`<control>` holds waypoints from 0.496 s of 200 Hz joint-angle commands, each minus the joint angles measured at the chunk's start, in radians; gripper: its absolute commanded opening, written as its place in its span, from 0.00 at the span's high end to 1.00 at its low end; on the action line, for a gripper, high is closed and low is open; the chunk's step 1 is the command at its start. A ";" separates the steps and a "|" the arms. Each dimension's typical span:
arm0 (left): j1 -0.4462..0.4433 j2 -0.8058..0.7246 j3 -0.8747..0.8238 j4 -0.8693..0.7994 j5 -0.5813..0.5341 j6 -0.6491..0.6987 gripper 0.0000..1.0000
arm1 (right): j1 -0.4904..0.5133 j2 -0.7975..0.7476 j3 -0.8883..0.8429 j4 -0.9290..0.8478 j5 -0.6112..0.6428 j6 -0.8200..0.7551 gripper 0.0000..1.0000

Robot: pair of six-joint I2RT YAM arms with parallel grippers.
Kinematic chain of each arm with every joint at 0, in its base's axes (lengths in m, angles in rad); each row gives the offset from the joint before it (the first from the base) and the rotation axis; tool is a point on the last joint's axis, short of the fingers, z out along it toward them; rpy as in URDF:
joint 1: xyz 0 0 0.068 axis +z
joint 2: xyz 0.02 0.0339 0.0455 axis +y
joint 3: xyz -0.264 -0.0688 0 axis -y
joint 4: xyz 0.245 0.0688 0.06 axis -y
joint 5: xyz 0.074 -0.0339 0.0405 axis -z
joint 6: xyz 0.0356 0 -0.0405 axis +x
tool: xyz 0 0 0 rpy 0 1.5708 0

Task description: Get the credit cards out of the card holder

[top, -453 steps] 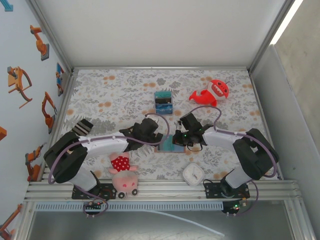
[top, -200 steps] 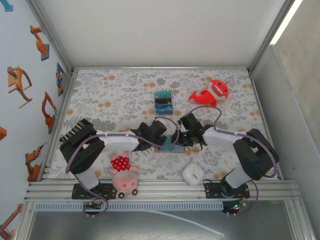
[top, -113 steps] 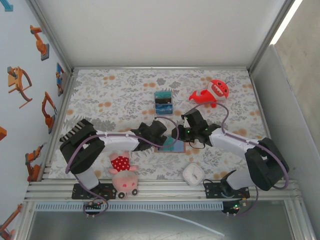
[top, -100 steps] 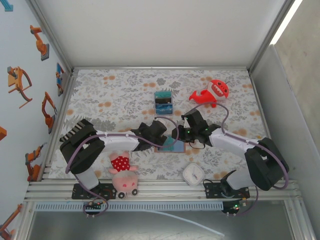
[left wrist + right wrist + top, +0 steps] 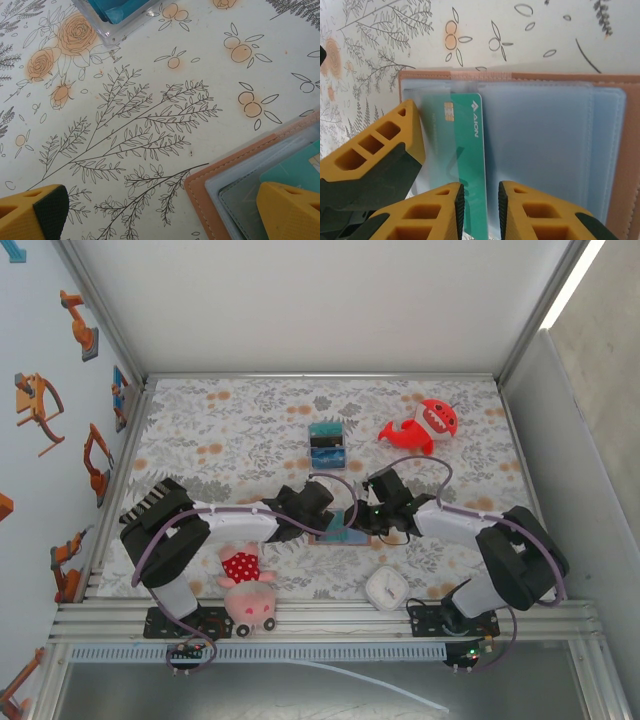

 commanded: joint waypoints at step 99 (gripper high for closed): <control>-0.001 0.032 0.012 -0.059 0.002 -0.029 0.03 | -0.004 0.065 -0.080 0.210 -0.106 0.089 0.77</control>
